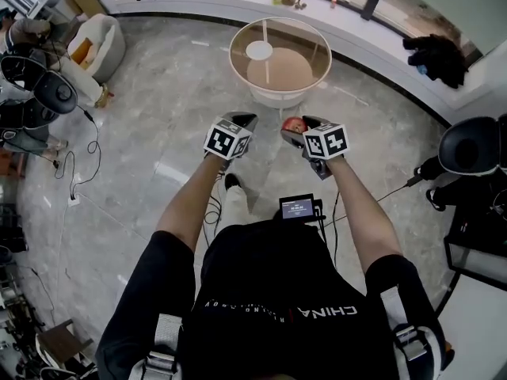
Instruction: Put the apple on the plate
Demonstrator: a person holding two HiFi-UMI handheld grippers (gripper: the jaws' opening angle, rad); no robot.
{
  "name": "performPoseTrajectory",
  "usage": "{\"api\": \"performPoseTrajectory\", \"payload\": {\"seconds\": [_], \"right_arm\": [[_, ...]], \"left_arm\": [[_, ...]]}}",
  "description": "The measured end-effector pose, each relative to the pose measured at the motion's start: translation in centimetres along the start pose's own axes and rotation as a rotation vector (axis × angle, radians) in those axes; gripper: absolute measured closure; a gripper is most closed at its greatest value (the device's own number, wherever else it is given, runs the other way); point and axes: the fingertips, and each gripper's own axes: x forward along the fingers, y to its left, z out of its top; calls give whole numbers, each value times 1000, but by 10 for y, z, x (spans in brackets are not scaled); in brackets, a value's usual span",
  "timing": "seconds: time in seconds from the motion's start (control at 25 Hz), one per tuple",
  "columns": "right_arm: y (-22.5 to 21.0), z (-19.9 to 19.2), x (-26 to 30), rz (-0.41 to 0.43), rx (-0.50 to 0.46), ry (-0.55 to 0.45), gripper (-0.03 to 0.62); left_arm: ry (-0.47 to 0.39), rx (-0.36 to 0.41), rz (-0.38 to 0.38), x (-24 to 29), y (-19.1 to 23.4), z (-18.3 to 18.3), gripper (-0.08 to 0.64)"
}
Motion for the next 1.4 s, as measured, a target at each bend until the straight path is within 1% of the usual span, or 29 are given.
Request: {"api": "performPoseTrajectory", "payload": {"seconds": [0.2, 0.28, 0.36, 0.44, 0.52, 0.64, 0.8, 0.96, 1.16, 1.28, 1.4], "right_arm": [[-16, 21, 39, -9, 33, 5, 227], [-22, 36, 59, -21, 34, 7, 227], [-28, 54, 78, -37, 32, 12, 227], [-36, 75, 95, -57, 31, 18, 227], [-46, 99, 111, -78, 38, 14, 227], [-52, 131, 136, -104, 49, 14, 227], [-57, 156, 165, -128, 59, 15, 227], [-74, 165, 179, -130, 62, 39, 227], [-113, 181, 200, -126, 80, 45, 227], [-136, 197, 218, -101, 64, 62, 227], [-162, 225, 232, -75, 40, 69, 227]], "left_arm": [[5, -13, -26, 19, 40, -2, 543], [19, -8, -43, 30, 64, -6, 543], [35, -27, -55, 41, 95, -8, 543], [30, -67, -77, 50, 124, -2, 543], [18, -84, -89, 56, 156, 10, 543], [9, -80, -120, 57, 195, 25, 543], [24, -64, -148, 66, 236, 31, 543], [12, -107, -176, 84, 257, 42, 543], [25, -120, -193, 119, 271, 53, 543], [36, -125, -183, 140, 286, 67, 543], [48, -135, -162, 161, 302, 88, 543]]}}
